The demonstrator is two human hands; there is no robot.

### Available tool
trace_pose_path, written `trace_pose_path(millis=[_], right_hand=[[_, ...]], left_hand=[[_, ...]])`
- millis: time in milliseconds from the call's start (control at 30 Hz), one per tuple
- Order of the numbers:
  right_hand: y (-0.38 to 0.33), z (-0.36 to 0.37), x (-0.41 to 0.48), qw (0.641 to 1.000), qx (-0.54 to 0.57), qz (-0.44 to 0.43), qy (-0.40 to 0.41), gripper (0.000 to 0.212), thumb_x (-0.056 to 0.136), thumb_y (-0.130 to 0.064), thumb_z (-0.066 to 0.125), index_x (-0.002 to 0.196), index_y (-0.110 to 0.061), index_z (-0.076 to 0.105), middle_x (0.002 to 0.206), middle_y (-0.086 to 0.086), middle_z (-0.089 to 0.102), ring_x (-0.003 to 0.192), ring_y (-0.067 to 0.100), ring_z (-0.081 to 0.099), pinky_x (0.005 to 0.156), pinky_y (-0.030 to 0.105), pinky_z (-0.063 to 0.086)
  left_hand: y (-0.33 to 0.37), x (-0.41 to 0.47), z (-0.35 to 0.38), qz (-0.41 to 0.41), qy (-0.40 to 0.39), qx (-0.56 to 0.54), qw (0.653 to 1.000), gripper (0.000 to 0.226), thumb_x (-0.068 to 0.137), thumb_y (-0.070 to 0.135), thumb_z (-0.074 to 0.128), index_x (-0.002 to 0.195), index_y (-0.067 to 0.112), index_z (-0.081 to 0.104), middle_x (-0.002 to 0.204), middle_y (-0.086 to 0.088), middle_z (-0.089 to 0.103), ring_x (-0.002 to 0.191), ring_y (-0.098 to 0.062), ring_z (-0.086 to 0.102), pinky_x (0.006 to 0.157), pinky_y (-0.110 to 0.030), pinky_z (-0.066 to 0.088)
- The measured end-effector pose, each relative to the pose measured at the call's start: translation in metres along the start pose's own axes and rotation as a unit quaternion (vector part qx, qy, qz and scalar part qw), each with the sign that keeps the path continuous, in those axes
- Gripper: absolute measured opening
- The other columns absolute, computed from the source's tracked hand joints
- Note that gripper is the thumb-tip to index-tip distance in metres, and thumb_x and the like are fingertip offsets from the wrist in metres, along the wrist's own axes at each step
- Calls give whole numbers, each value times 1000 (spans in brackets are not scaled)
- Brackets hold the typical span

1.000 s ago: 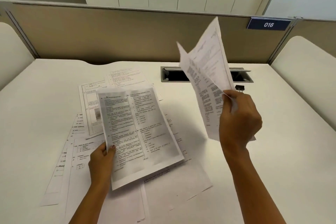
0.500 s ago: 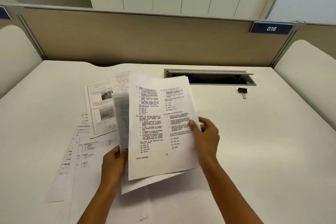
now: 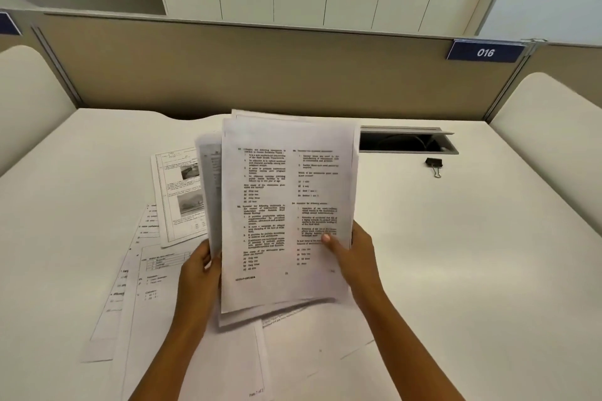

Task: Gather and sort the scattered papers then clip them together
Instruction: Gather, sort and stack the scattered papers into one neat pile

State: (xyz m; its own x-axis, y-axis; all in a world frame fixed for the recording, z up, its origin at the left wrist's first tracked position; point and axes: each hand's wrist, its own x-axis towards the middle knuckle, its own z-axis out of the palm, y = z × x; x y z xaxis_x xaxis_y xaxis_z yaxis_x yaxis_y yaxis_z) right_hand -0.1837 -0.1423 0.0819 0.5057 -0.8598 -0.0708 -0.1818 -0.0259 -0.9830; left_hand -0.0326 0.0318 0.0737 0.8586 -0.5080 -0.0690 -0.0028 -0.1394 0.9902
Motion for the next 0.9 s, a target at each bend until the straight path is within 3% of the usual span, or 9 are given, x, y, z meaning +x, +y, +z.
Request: trace_pose_path(millis=[67, 167, 267, 333, 467, 533, 633, 733, 900], right_hand=[[-5, 6, -2, 998, 15, -43, 35, 34, 88, -18, 64, 120, -14, 57, 112, 0, 68, 94, 19, 68, 72, 25, 61], [-14, 13, -8, 993, 45, -86, 66, 36, 89, -15, 62, 123, -13, 53, 114, 0, 65, 96, 19, 66, 75, 29, 60], [-23, 16, -13, 988, 90, -115, 52, 34, 89, -7, 60, 120, -17, 50, 110, -8, 63, 93, 9, 66, 72, 23, 59], [-27, 15, -17, 984, 99, -141, 39, 33, 87, -11, 63, 113, -24, 48, 103, -19, 63, 94, 1, 64, 71, 21, 59], [-30, 13, -25, 978, 100, -181, 35, 30, 82, -37, 60, 104, -29, 42, 98, -28, 62, 95, 4, 63, 72, 26, 59], [-28, 14, -29, 974, 116, -191, 30, 26, 87, -33, 53, 109, -34, 40, 99, -25, 62, 96, 4, 62, 72, 24, 58], [-25, 19, -33, 972, 144, -182, 33, 29, 91, -27, 41, 119, -34, 39, 102, -14, 61, 92, -2, 61, 71, 18, 54], [-23, 20, -34, 971, 152, -180, 41, 13, 93, -28, 36, 105, -27, 42, 92, -19, 60, 86, 3, 62, 68, 23, 55], [-24, 24, -34, 971, 141, -185, 63, 8, 94, -26, 35, 98, -24, 41, 97, -15, 60, 88, 7, 63, 67, 22, 57]], left_hand=[[7, 3, 3, 38, 23, 19, 999, 22, 95, 23, 46, 114, 16, 55, 98, -2, 66, 88, -17, 65, 62, -24, 55], [21, 3, 9, 111, 75, 35, 990, 30, 97, 34, 37, 117, 15, 49, 103, -5, 63, 90, -21, 64, 57, -16, 55], [39, -1, 15, 182, 98, 37, 978, 62, 86, 59, 31, 127, 12, 39, 118, -10, 59, 93, -24, 63, 63, -22, 56], [49, -2, 18, 221, 106, 40, 969, 71, 83, 67, 32, 126, 11, 34, 120, -7, 57, 90, -20, 63, 64, -18, 56], [55, -2, 21, 251, 141, 32, 957, 51, 88, 58, 37, 116, 16, 33, 114, -7, 56, 90, -13, 62, 70, -27, 58], [52, -2, 23, 251, 144, 29, 957, 48, 91, 51, 38, 119, 12, 34, 114, -6, 56, 91, -11, 61, 71, -22, 58], [50, -5, 27, 251, 141, 21, 957, 57, 89, 59, 35, 124, 15, 35, 115, -5, 57, 95, -12, 61, 71, -17, 56], [52, -7, 30, 244, 166, 20, 955, 53, 89, 56, 34, 118, 11, 39, 114, -9, 59, 88, -10, 61, 70, -28, 57], [56, -8, 27, 256, 173, 17, 951, 50, 86, 64, 35, 111, 21, 37, 115, -3, 59, 90, -10, 63, 69, -22, 56]])
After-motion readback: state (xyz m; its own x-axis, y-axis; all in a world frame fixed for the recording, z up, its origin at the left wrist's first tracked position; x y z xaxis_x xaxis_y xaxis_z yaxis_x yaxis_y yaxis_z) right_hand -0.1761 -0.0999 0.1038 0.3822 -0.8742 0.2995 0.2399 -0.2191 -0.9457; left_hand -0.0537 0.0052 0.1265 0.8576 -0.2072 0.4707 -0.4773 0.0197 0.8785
